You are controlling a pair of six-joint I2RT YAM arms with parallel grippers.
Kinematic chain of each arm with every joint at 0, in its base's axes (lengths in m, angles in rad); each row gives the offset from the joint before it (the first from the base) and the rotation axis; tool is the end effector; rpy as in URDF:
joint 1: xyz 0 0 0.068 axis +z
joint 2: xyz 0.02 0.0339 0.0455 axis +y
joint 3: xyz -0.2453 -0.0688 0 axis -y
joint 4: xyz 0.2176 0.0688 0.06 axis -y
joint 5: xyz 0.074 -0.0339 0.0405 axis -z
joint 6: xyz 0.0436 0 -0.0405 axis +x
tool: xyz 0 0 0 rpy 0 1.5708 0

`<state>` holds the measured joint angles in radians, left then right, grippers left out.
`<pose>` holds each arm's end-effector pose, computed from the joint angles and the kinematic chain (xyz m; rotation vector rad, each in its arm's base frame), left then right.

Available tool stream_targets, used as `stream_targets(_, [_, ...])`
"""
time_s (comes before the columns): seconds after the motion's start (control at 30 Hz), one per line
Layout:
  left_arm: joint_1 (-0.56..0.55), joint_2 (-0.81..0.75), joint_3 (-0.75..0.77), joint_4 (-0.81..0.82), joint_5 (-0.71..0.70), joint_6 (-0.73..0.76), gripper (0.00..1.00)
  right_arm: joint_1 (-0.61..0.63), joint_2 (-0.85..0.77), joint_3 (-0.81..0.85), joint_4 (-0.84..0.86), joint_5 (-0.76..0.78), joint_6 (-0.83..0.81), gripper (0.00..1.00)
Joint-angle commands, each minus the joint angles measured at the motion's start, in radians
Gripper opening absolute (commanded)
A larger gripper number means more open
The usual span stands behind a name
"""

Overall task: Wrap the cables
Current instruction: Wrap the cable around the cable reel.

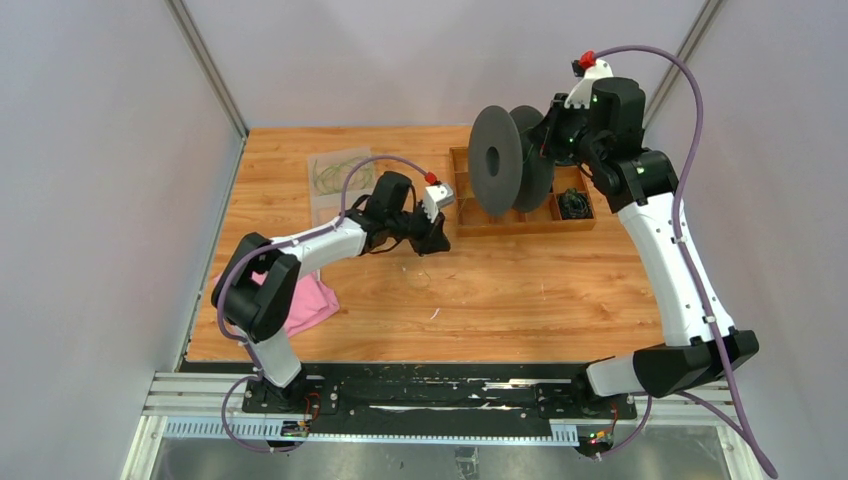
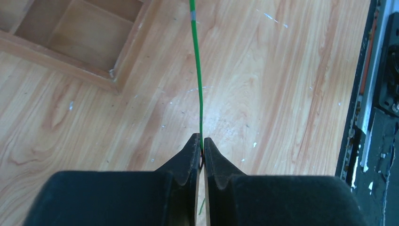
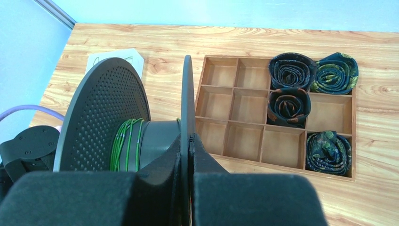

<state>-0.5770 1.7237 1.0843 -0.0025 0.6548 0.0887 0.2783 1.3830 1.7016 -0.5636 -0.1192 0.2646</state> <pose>0.2828 -0.2158 0.2092 1.0732 1.9581 -0.9920 0.2638 0.0808 0.4512 -0.0983 1.8391 0.4909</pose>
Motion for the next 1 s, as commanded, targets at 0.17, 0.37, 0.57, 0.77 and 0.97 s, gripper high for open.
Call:
stream_targets(0.17, [-0.086,-0.040,0.003,-0.111,0.045,0.127,0.05,-0.022,0.012,0.068,0.044,0.078,-0.003,0.01])
stream_targets(0.37, [-0.181,-0.088,0.027,-0.173,0.018,0.184,0.05,-0.021,0.022,0.056,0.037,0.134,-0.005,0.01])
stream_targets(0.57, [-0.254,-0.113,0.092,-0.208,0.010,0.170,0.06,-0.014,0.017,0.006,0.057,0.180,-0.029,0.01])
stream_targets(0.77, [-0.306,-0.115,0.179,-0.239,0.001,0.142,0.08,0.005,0.004,-0.061,0.093,0.229,-0.064,0.01])
stream_targets(0.97, [-0.325,-0.104,0.240,-0.254,-0.003,0.097,0.08,0.034,-0.005,-0.109,0.121,0.267,-0.093,0.01])
